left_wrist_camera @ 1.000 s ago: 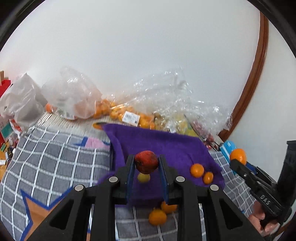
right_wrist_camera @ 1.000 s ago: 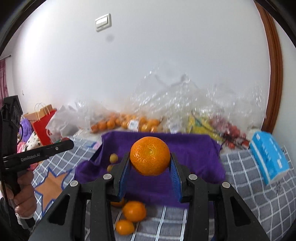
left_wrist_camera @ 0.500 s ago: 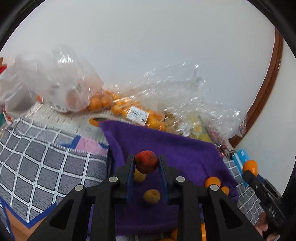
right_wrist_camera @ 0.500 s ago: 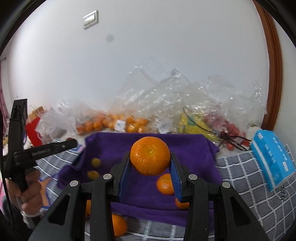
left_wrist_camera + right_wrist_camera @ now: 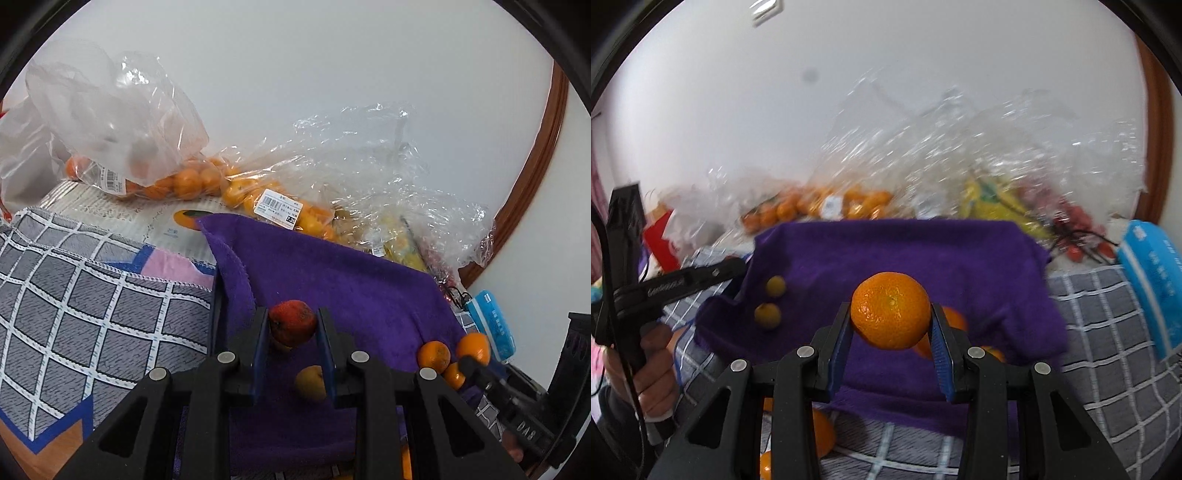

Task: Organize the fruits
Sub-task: 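Carry the orange in the right gripper over the towel while the left carries the red fruit, then open the right gripper to drop the orange on the towel while the left drops the red fruit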

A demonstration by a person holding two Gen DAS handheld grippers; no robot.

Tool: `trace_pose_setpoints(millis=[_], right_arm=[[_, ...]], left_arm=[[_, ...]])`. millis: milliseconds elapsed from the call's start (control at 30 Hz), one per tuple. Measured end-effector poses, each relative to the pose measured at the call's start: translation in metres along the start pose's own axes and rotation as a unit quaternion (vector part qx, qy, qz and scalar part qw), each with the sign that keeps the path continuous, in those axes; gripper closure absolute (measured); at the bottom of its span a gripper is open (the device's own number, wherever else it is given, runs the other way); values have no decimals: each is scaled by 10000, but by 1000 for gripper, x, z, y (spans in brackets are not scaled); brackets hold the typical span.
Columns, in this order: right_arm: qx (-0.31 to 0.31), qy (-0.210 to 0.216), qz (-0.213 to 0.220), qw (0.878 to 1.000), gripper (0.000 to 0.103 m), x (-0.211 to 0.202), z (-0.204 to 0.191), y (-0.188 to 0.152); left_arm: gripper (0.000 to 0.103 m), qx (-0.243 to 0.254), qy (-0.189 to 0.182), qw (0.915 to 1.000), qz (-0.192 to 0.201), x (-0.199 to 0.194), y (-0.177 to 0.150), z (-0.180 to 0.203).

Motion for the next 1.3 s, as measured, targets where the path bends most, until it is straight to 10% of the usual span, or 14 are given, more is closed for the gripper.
trace_pose_setpoints(millis=[1300], right_arm=[[-233,-104,-387,9989,58,13,-3,-14]], left_arm=[[66,228,-34,9993,-279,19,-11,7]])
Point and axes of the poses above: each gripper's, at about its wrist camera, not at the fingertips, and x roughly the way its jaws point, z to its right, y to its top, the point moved 6 cm from there along x, roughly the way its jaws point, and after that the axes turned 6 degrees about x, right-handed, at the moved point
